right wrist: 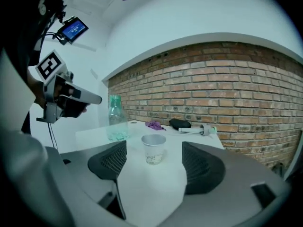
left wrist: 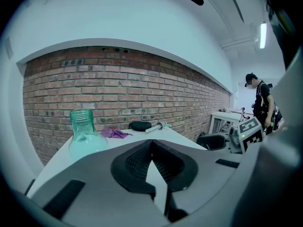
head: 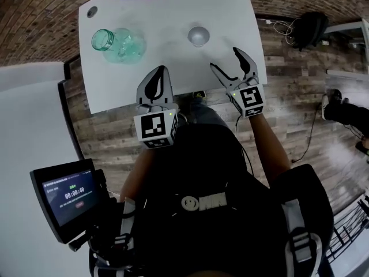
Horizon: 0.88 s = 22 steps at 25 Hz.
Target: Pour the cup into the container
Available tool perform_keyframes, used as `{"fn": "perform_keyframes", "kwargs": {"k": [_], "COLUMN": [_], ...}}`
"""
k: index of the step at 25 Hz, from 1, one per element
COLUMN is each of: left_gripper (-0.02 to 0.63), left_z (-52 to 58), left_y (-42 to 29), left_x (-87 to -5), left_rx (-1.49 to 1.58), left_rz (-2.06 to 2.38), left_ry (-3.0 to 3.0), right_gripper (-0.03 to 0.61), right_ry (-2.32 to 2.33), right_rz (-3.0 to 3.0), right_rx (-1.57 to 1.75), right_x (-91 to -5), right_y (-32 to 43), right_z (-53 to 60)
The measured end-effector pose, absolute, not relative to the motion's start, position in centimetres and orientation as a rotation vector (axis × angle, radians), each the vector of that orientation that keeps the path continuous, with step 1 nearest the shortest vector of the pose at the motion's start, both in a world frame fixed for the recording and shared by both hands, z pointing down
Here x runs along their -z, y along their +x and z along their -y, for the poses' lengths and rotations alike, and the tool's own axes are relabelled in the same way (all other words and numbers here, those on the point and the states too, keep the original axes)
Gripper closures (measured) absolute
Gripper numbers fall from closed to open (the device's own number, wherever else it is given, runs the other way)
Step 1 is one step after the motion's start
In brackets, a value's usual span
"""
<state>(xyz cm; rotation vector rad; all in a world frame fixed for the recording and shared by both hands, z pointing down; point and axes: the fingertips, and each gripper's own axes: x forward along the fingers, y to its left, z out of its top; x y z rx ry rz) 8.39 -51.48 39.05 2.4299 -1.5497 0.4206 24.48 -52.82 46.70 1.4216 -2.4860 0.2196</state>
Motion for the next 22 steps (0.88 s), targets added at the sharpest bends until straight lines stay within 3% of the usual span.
{"fn": "perform_keyframes", "kwargs": {"k": [2, 10, 22], "left_gripper": [0.614, 0.614, 0.614], "left_z": [51.4, 45.6, 31.7], "left_y": [8.3, 5.3, 1.1], "left_x": [-38.8, -37.2, -37.6], "left_rx": [-0.414, -0.338, -0.298], "left_rz": [1.547, 1.551, 1.556], "left_ry": [2.444, 2.47, 2.5], "right_gripper": [0.241, 0.571, 0.571], "right_ry": [1.449, 1.515, 1.301], "right_rz": [2.501, 2.584, 2.686], "right_rx": [-0.201, -0.166, -0.097], "right_x": [-45.3, -40.3, -39.0], "right_y": [24.4, 19.1, 10.0], "right_z": [51.6, 45.2, 30.7]}}
